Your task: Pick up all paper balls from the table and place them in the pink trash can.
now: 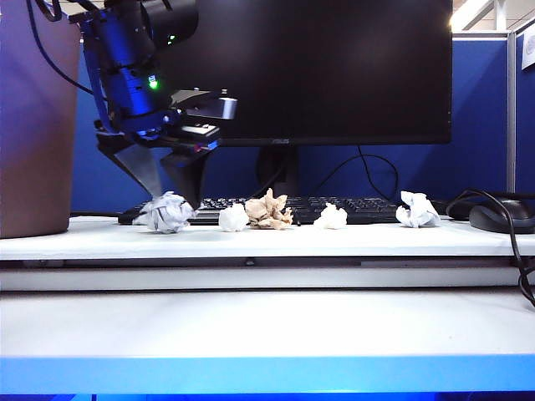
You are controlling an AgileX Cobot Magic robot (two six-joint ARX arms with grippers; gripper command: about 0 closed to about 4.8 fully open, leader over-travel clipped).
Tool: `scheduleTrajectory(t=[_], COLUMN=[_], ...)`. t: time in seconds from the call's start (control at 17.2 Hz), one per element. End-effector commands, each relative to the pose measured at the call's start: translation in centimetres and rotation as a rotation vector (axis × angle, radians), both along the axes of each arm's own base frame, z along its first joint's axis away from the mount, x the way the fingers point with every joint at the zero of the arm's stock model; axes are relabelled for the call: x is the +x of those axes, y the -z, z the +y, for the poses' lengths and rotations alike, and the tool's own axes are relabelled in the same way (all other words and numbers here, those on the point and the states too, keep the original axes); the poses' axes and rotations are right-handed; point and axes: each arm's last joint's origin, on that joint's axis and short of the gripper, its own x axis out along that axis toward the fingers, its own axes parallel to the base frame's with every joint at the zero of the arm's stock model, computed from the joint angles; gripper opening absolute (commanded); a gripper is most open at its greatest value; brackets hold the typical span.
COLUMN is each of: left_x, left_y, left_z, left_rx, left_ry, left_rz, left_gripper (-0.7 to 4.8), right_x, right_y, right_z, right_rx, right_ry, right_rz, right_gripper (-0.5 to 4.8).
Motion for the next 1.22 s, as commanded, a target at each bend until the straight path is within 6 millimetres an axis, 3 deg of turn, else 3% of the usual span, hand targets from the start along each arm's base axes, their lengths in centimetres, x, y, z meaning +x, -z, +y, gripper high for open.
scheduleTrajectory(t=[0.06,0.35,0.64,0.7,0.82,1.05,1.22], left_x=[0.4,0.7,1.8,2.0,2.1,2.4,2.3], left_y=[-0.3,-0.2,1.7,1.8,1.9,1.8,1.8], left_z=[0.1,0.1,1.0,1.2,1.4,1.7,1.7], left_rx=[0.014,0.022,0.053,0.056,0.055,0.049,0.051], left_ry=[-0.032,-0.044,-0.082,-0.090,-0.096,-0.104,-0.101], left_rz=[-0.061,-0.077,-0.023,-0.017,-0.019,-0.025,-0.021], left_gripper=[3.76,3.72,3.62,3.16,1.74,0.07,-0.06], right_x=[0.0,0.0,0.0,0.0,0.0,0.0,0.0], right_y=[0.0,0.0,0.0,0.0,-0.1,0.0,0.0], right_z=[0.0,0.0,0.0,0.0,0.0,0.0,0.0], right_rx=[-0.003,-0.003,-0.003,-0.003,-0.003,-0.003,-0.003], right_ry=[0.000,0.000,0.000,0.000,0.000,0.000,0.000], right_rz=[-0.010,-0.010,-0.010,-0.010,-0.011,-0.010,-0.010], right_gripper=[-0.05,-0.05,-0.05,-0.05,-0.05,-0.05,-0.05])
